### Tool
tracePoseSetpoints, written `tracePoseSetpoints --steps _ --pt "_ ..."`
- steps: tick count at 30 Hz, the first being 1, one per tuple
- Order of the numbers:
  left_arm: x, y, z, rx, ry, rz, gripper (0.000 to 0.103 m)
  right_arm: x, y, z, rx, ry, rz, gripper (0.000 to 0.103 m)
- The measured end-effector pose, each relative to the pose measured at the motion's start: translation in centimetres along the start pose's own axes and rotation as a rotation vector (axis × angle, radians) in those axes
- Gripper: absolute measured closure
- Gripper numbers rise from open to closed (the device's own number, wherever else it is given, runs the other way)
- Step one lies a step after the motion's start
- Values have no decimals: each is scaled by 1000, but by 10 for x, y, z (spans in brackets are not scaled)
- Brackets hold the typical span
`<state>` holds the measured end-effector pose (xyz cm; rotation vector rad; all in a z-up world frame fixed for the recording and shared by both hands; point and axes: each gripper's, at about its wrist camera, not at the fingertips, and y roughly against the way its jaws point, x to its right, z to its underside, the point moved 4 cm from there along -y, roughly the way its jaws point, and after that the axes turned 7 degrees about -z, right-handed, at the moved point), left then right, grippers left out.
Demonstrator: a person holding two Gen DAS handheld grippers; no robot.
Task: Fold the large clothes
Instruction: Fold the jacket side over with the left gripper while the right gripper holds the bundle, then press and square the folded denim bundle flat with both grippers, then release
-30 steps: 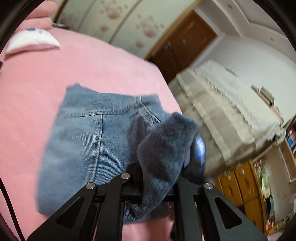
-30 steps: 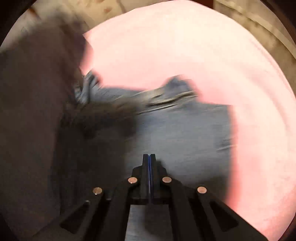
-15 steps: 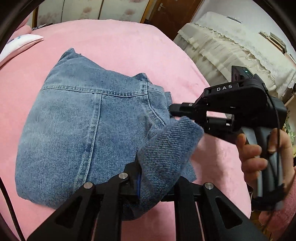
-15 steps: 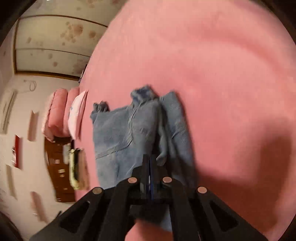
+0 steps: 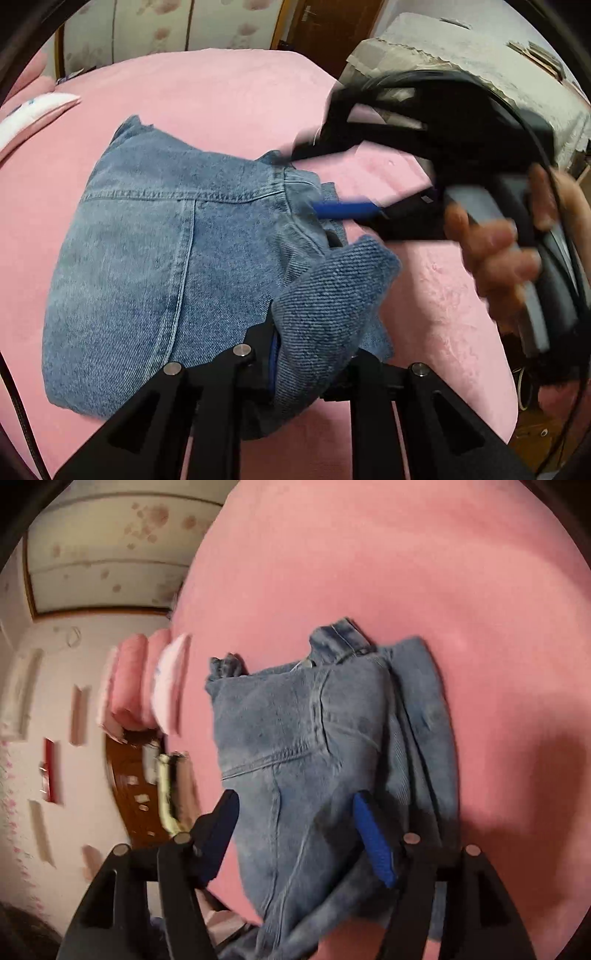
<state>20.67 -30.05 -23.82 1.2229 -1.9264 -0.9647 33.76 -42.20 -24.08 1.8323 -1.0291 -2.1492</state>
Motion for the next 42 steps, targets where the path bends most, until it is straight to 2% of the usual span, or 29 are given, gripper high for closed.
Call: tracePoseSetpoints --steps 1,2,6,8,10,11,12,13,15,16,18,20,22,23,24,25,27,28,29,30,32,36,37,38,39,42 --pt "1 3 -3 8 -13 3 91 -4 -4 -5 -9 20 72 101" --pt "1 6 -7 23 -12 9 92 -6 -3 -8 -5 30 103 99" --pt "3 15 -24 63 39 47 92 -27 5 -16 12 106 94 100" --pt "13 14 -32 90 11 37 91 -31 9 -24 24 130 111 100" --pt "32 9 -40 131 -68 10 92 -36 12 -35 49 161 129 100" --pt "39 2 -41 123 -106 1 92 -37 15 -38 60 179 127 100" --pt "44 -10 -38 94 -139 -3 90 -37 18 -42 70 195 139 100" --pt "48 -24 -32 35 -165 -1 89 -31 19 -45 70 194 187 100" --pt "51 -50 -15 -87 -211 -15 88 -4 14 -47 40 133 330 100" --pt "49 -56 -5 -126 -225 -23 88 11 10 -44 16 89 362 100" --pt "45 -54 10 -137 -236 -23 87 32 6 -34 -17 27 344 99" --pt "39 -44 18 -148 -237 9 80 37 6 -25 -14 7 292 96" --pt "28 -28 20 -175 -209 65 65 39 9 -22 0 -9 236 91" --pt "22 -21 20 -187 -190 81 60 41 9 -21 -10 -21 213 74" --pt "13 -14 17 -198 -165 85 47 43 8 -20 -24 -28 201 63" --pt "4 -6 15 -204 -139 88 40 44 4 -20 -45 -33 197 44" --pt "-14 6 9 -210 -98 88 34 40 -6 -17 -70 -13 220 43" --pt "-25 12 4 -201 -81 59 32 36 -11 -17 -66 18 247 46" --pt "-33 16 0 -189 -68 33 32 29 -14 -16 -53 43 266 66" --pt "-47 22 -7 -171 -43 -6 32 25 -15 -15 -23 90 315 75" --pt "-68 27 -16 -169 1 -34 32 18 -13 -10 12 141 364 87" --pt "-113 28 -31 -167 98 -92 30 15 4 3 87 191 408 96" --pt "-127 22 -35 -177 108 -123 30 24 7 7 114 191 484 99" --pt "-135 16 -33 -196 110 -157 30 31 7 9 120 197 524 99" --pt "-143 12 -30 -221 111 -188 30 38 5 12 116 207 530 99" --pt "-171 7 -16 -273 121 -231 30 29 15 17 185 236 452 98"
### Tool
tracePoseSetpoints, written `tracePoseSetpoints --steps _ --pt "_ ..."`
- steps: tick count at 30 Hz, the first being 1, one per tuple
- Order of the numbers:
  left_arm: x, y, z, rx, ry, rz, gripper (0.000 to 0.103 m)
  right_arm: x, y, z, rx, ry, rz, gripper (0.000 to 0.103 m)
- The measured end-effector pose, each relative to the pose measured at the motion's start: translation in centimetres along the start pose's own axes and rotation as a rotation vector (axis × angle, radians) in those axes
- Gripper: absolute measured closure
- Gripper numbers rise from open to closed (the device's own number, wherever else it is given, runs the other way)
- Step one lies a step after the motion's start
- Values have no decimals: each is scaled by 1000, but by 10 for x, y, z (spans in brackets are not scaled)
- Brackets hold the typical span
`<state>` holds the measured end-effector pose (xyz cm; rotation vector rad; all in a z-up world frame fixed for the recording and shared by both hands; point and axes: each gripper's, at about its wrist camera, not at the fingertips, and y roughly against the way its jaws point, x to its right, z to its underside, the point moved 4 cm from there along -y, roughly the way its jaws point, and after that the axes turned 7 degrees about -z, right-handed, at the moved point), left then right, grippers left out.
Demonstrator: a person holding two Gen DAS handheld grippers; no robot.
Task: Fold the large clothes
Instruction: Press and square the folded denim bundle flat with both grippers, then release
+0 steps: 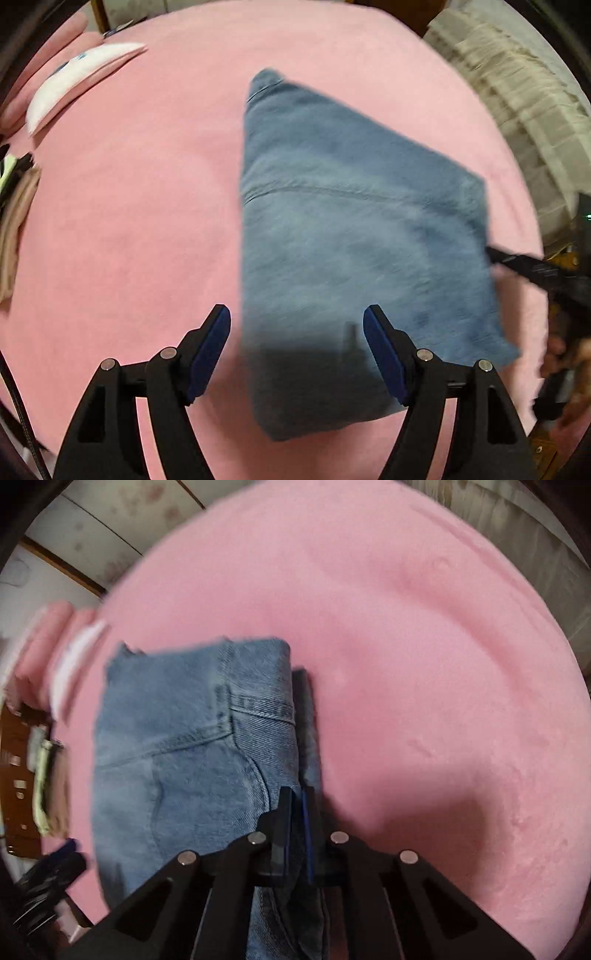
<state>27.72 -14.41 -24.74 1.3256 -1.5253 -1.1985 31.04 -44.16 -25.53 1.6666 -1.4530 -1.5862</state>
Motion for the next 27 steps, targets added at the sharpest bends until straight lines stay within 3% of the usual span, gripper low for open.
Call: tracePoseSetpoints --steps 4,6,8,10,13,15,19,20,21,22,25,27 --pt "-10 1 17 -35 42 28 30 -29 38 0 150 120 -5 98" --pt "-12 -8 18 -59 61 24 30 -50 46 6 167 165 -60 98" --pt "-9 -13 25 -79 65 34 31 -69 37 19 88 192 -162 98" --pt "-12 -21 31 -84 58 21 31 -81 18 38 -14 238 -201 98" --pt "-16 -21 43 -56 57 33 31 -76 -13 66 -139 296 -87 98" --pt "-17 -25 46 -47 55 20 31 -56 -20 79 -144 278 -24 103" --pt "-15 -20 54 -4 34 -49 32 -22 -8 84 -88 59 -98 103" --pt "-10 -14 53 23 6 -83 35 -25 -6 84 -78 58 -85 103" --pt "-6 -6 53 45 -14 -94 46 -31 -3 82 -56 76 -57 103" --pt "0 0 51 82 -47 -95 48 -41 3 77 -16 103 -49 100" --pt "8 -3 38 88 -53 -23 53 -68 9 67 70 106 -192 98" --pt "5 -14 25 59 -15 6 59 -88 -14 54 55 63 -280 98"
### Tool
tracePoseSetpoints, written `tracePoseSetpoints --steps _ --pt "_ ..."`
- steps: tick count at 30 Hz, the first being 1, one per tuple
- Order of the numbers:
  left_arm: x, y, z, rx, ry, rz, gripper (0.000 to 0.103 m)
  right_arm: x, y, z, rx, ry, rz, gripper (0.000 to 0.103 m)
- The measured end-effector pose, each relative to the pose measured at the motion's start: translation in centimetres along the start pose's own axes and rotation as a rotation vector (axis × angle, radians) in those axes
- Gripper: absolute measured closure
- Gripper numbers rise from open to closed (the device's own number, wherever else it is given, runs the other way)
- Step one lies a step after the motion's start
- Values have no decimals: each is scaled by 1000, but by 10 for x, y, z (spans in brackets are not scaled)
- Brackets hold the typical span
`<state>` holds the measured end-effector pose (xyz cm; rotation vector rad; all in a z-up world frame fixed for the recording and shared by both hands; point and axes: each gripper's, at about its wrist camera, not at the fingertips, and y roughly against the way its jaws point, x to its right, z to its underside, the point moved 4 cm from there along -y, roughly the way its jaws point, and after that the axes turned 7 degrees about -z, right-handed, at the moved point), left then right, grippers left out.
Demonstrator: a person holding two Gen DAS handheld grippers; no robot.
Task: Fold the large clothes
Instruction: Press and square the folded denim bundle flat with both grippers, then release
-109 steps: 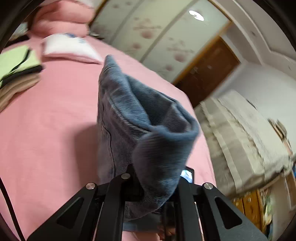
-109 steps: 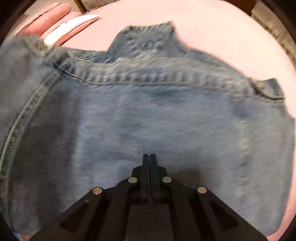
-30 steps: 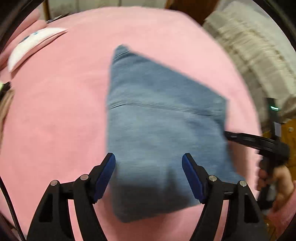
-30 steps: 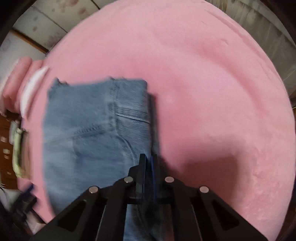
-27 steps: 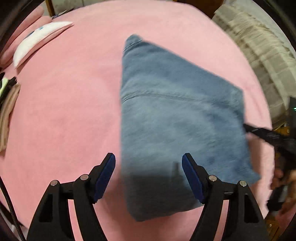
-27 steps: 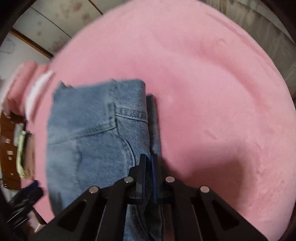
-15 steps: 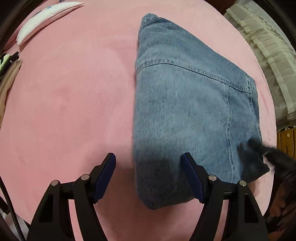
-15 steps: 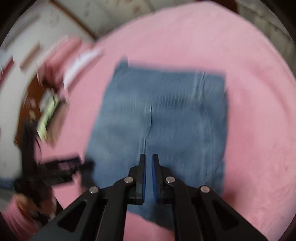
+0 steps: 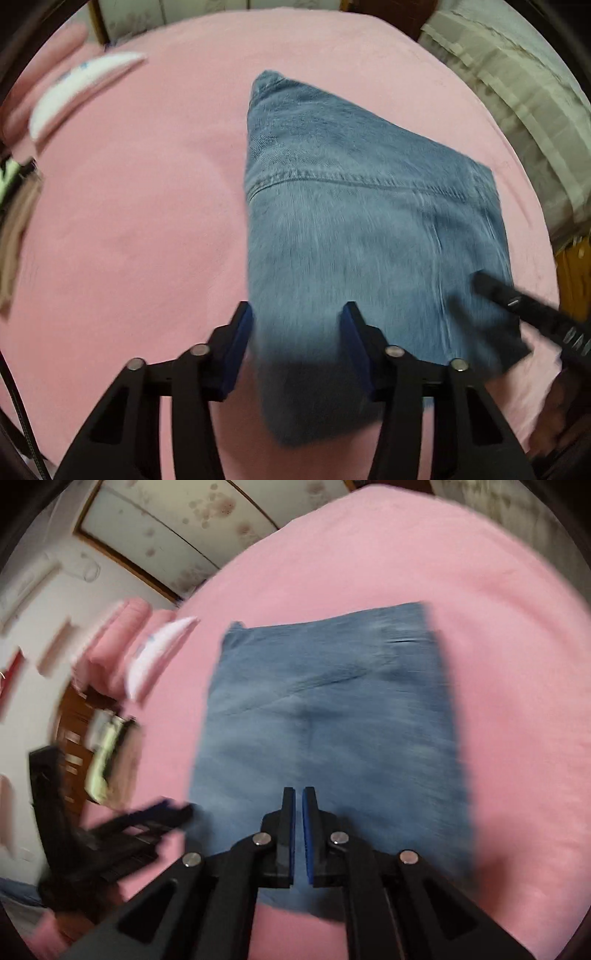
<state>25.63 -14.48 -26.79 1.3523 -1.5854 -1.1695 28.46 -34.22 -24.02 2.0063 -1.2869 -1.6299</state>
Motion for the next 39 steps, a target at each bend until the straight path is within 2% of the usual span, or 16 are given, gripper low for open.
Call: tracePoseSetpoints --steps 2,4,8,10,16,19,21,23,25,27,29,31,34,36,38,39 --pt "-3 -19 -23 -5 57 27 58 -2 -31 -14 -6 -31 -45 98" --pt "-11 -31 -50 29 120 64 58 -3 -63 -30 4 -42 -67 98" --pt "-20 -52 -87 56 177 89 58 -16 -107 -71 59 -32 -74 98" --pt "-22 -63 -109 85 180 87 57 -21 -121 -91 75 -11 -41 98" --pt "-17 -89 -148 120 124 39 54 3 -123 -126 49 50 66 103" --pt "-28 -95 -158 117 129 52 52 26 -103 -132 81 40 141 103" --pt "-29 -93 -157 127 119 53 52 42 -79 -130 100 -19 97 103" --pt "-35 -92 -157 157 91 5 52 56 -57 -127 125 -30 165 103" --pt "-44 -90 -153 153 110 31 52 65 -38 -119 130 -50 169 103" --pt "-50 -81 -148 147 146 74 52 72 -30 -108 101 -78 135 103" --pt "-53 -67 -139 144 138 65 53 67 -23 -101 89 -79 163 103" --pt "-49 -49 -121 162 85 54 53 49 -14 -90 79 -21 189 102" --pt "-38 -39 -81 130 24 41 53 36 -15 -54 -48 67 283 101" --pt "-31 -34 -55 124 13 15 54 34 -6 -37 -16 93 299 101" --pt "-35 -20 -29 164 22 -7 54 38 2 -22 -21 57 289 101" --pt "-36 -16 -18 160 32 -16 54 42 5 -12 -36 25 277 101"
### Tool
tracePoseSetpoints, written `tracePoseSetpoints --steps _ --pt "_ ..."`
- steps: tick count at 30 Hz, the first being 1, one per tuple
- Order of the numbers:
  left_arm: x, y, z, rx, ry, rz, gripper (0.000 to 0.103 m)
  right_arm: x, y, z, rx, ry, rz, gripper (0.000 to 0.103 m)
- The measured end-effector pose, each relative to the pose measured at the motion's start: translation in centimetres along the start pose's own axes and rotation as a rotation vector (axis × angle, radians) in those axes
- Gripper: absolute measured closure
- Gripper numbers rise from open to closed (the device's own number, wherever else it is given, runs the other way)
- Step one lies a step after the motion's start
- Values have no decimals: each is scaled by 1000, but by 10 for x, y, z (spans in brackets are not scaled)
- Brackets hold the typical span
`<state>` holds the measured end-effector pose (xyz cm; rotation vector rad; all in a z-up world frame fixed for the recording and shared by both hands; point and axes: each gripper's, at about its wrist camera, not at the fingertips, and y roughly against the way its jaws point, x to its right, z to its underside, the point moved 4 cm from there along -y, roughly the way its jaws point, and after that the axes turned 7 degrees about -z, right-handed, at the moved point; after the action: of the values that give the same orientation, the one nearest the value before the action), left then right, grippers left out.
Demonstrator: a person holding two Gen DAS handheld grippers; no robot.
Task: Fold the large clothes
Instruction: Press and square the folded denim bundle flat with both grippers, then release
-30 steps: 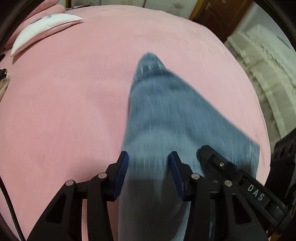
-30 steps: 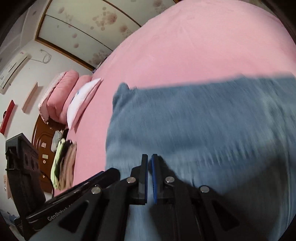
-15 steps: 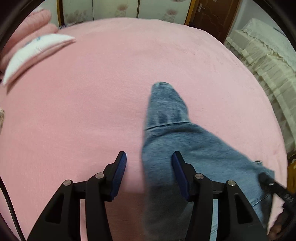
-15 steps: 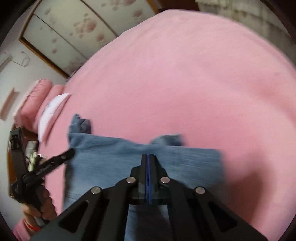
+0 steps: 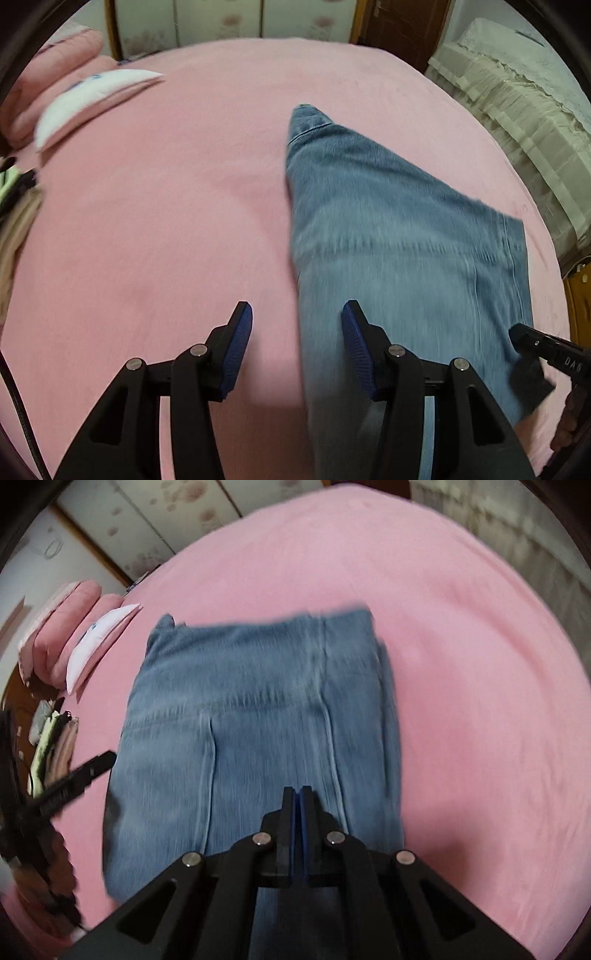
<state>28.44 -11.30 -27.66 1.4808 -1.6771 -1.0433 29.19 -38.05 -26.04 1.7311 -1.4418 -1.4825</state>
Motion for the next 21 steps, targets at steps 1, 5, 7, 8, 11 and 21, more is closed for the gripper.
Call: tracePoseSetpoints --steps 1,5,7,8,11,21 --pt "-1 4 12 -25 19 6 54 2 2 7 -8 -20 -5 101" --pt "-12 22 44 -55 142 30 54 4 19 45 -24 -50 -23 101" --pt "-9 31 57 -146 148 9 54 -2 25 65 -115 -61 -16 101" --pt "-13 37 66 -176 146 -19 54 -6 30 73 -140 -65 -5 100" --pt "-9 67 89 -214 107 -84 53 -22 50 85 -170 -28 -1 86" --pt "29 136 81 -213 47 -134 20 -69 95 88 -126 42 48 31"
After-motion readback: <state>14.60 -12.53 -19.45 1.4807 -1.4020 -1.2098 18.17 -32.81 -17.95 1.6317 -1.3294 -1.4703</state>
